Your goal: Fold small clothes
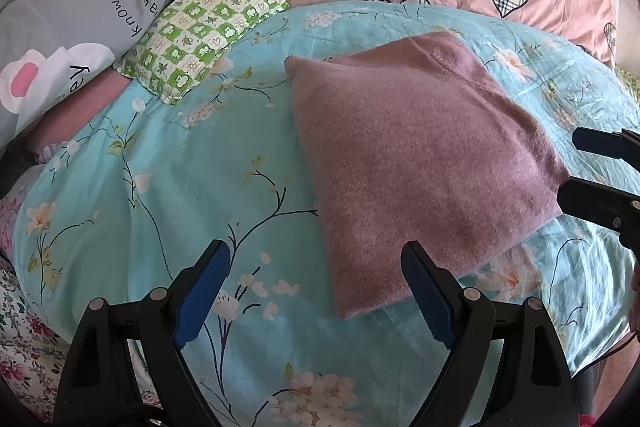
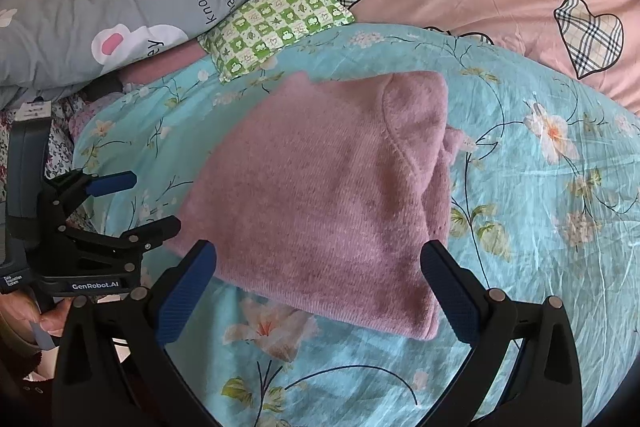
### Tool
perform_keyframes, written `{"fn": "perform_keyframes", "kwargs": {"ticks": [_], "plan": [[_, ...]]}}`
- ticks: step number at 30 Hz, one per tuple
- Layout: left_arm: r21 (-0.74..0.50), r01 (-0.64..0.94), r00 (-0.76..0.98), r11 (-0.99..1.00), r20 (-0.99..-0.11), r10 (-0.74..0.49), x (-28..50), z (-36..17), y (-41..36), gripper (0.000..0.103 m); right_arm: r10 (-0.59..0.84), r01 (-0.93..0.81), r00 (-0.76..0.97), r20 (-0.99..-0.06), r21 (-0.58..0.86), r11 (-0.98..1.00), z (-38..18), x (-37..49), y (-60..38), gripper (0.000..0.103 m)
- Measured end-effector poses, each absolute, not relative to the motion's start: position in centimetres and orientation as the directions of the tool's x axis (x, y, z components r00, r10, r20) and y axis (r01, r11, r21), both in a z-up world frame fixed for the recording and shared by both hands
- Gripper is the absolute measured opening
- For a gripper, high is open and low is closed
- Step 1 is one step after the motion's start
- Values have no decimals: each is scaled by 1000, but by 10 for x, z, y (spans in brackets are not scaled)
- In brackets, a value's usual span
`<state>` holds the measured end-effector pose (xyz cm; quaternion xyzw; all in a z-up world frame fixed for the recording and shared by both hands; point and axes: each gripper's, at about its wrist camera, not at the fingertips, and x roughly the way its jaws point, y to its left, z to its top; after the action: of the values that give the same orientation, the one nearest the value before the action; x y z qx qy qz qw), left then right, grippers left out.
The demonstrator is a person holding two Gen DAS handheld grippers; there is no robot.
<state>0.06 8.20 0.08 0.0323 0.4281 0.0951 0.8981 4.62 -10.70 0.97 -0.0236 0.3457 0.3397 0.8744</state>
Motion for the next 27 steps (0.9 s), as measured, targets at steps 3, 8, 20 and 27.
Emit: {"fn": "perform_keyframes", "kwargs": {"ticks": [3,8,20,27], "plan": [[139,-144,615,980,-763,199,1,1,82,88,580,-611,530,-618,197,767,12,46,-106,102],[140,-143,616,980,-762,198,2,2,82,88,583,-613,533,-613,196,766,14,47,-107,102],[153,-124,620,981,-760,196,6,6,78,88,585,-618,529,-615,193,762,17,48,-105,102],[158,-121,625,980,-755,199,5,8,76,88,587,-618,531,-611,195,762,18,48,-105,102]]}}
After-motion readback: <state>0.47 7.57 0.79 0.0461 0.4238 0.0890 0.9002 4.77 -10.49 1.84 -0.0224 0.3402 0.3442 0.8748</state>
